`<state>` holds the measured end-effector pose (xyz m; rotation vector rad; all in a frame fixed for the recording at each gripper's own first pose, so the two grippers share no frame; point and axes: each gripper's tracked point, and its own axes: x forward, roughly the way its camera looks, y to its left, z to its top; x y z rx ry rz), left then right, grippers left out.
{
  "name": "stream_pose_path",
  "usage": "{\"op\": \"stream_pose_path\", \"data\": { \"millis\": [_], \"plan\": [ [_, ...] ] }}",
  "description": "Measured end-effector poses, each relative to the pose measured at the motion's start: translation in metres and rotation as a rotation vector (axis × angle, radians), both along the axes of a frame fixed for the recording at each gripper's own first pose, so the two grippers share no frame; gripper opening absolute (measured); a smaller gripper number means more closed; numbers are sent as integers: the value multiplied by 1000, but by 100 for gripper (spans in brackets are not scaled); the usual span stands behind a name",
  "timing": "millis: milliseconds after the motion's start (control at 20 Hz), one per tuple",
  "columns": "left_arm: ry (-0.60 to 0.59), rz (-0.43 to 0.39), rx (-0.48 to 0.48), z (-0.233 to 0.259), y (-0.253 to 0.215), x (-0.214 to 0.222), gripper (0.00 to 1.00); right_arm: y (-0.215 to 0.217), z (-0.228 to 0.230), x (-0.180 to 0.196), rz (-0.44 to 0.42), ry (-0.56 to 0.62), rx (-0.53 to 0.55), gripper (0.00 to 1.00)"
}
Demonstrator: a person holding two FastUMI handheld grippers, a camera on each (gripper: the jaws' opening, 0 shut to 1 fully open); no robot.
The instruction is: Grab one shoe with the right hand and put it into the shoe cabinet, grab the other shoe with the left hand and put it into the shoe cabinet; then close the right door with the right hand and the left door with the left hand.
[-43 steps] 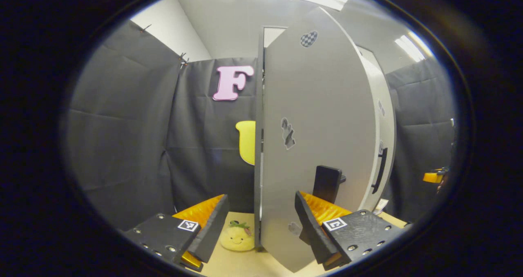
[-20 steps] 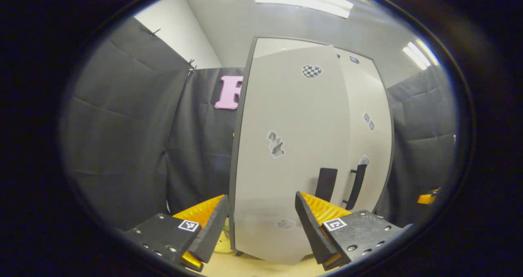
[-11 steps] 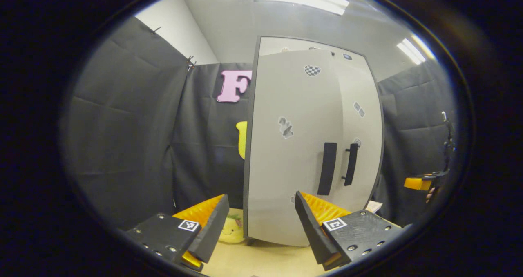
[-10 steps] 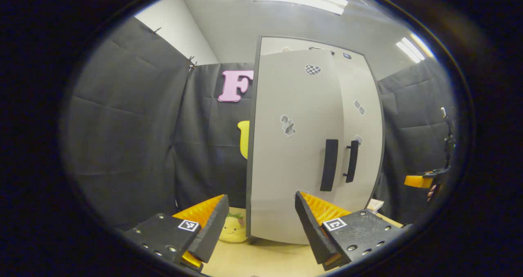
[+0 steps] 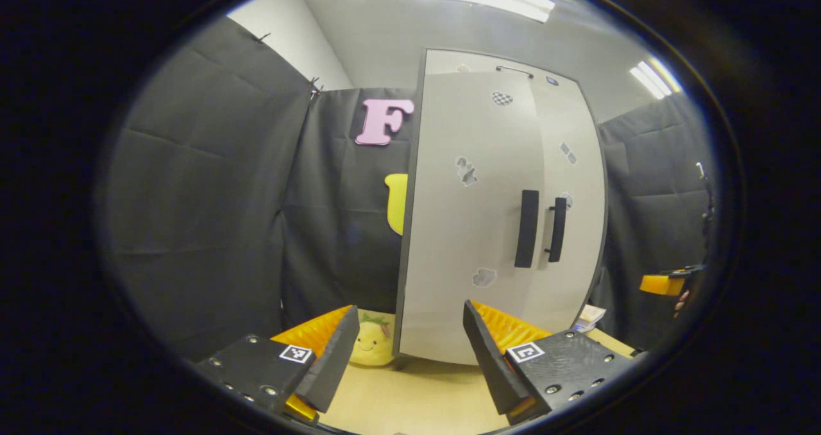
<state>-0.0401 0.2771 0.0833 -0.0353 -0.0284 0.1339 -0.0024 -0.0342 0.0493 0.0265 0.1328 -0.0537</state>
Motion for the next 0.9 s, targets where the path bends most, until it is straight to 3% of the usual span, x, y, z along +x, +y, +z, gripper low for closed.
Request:
{"op": "stream_pose_path", "data": {
  "millis": [400,750,800,900],
  "plan": [
    [-17,-67,-10,2,-22,19,94,-11,17,-2,-50,-48,0,98],
    [-31,-68,-33,2,-34,32,94,-34,21,-4,-86,-36,-14,98],
    [-39,-65,-33,6,-36,35,94,-39,24,-4,-92,-45,-5,92],
    [-52,-55,-29,11,-37,36,94,-48,29,-1,-102,-60,10,92]
  ]
}}
